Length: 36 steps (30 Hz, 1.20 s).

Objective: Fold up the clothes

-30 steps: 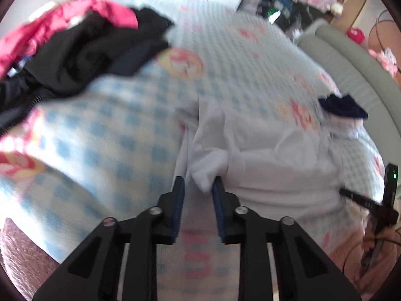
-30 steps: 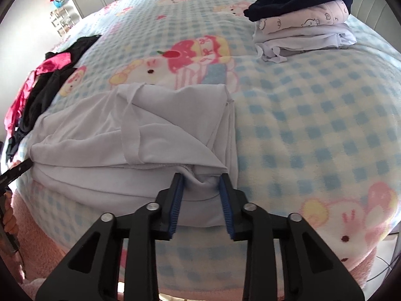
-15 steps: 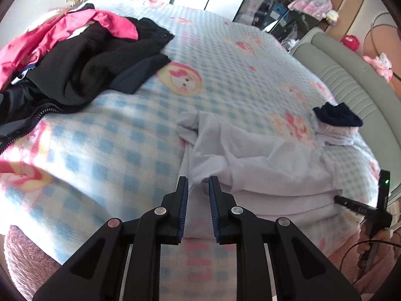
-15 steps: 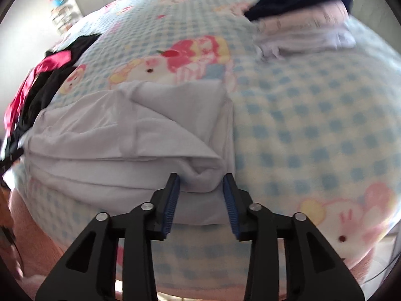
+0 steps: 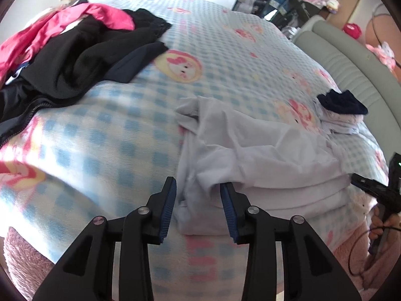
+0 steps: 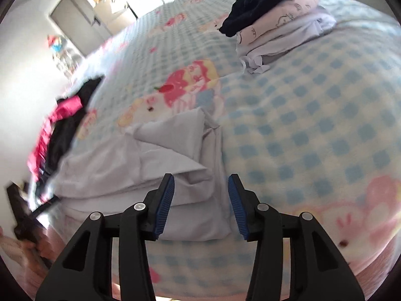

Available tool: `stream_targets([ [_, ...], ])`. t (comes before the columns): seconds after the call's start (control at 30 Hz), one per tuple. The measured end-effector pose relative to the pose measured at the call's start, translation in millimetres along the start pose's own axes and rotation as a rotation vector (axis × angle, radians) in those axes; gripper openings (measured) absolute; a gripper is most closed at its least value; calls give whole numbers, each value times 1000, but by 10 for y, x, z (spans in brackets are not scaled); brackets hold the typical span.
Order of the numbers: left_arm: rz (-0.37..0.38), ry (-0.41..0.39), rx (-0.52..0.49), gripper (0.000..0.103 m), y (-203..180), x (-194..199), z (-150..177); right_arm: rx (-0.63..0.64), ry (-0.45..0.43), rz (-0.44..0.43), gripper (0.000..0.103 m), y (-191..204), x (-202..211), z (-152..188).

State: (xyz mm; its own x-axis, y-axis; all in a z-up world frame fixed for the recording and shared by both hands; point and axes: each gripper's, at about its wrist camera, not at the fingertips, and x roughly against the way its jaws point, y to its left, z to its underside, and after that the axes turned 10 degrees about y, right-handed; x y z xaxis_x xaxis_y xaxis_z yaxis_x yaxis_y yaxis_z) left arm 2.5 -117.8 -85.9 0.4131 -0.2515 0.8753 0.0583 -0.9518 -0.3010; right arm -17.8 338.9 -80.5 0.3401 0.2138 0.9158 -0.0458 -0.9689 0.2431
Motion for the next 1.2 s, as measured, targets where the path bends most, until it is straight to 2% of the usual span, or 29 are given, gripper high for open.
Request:
stream_targets([
  [0.1, -33, 28, -46, 41, -148, -77, -13, 103, 54, 68, 34, 158, -163, -72],
  [0.27, -65, 52, -41, 42, -184, -195, -58, 114, 105, 5, 35, 210, -337, -184],
  [0.3, -68, 51, -35, 42, -166, -200, -62, 138, 113, 10, 26, 251, -341, -174],
  [0.33, -71, 50, -29, 41, -149, -204, -65, 168, 98, 25, 23, 306, -305, -141],
  [0.4, -84, 26, -23, 35, -127, -166, -55, 209, 55, 79, 16, 411, -222, -75],
  [0.43, -97, 13, -21, 28, -120, -142, -50, 224, 35, 112, 15, 454, -182, -43],
  [0.53, -110, -18, 2, 18, -56, -60, -53, 286, -38, 223, 11, 574, -27, 53],
  [0.6, -89, -36, 41, 18, 18, 16, -52, 329, -93, 335, 10, 694, 135, 150],
  [0.67, -77, -40, 49, 18, 50, 31, -33, 344, -128, 396, 11, 756, 244, 219],
  [0.77, -85, -37, 51, 21, 72, -2, -8, 291, -94, 427, 11, 630, 206, 220],
  [0.83, -60, -26, 56, 24, 82, -32, -3, 223, -49, 387, 11, 472, 151, 191],
  [0.93, -13, -38, 25, 24, 29, -26, -21, 133, -3, 182, 11, 286, 101, 166],
  [1.0, -36, -63, 0, 17, -60, 15, -31, 123, 3, 141, 11, 265, 54, 150],
  [1.07, -56, -86, -1, 15, -96, 75, -53, 129, -10, 129, 12, 291, 68, 130],
  [1.17, -65, -112, 43, 14, -44, 158, -73, 97, -41, 51, 23, 284, 143, 107],
  [1.2, -65, -113, 56, 14, -10, 171, -71, 93, -41, 40, 24, 287, 146, 105],
])
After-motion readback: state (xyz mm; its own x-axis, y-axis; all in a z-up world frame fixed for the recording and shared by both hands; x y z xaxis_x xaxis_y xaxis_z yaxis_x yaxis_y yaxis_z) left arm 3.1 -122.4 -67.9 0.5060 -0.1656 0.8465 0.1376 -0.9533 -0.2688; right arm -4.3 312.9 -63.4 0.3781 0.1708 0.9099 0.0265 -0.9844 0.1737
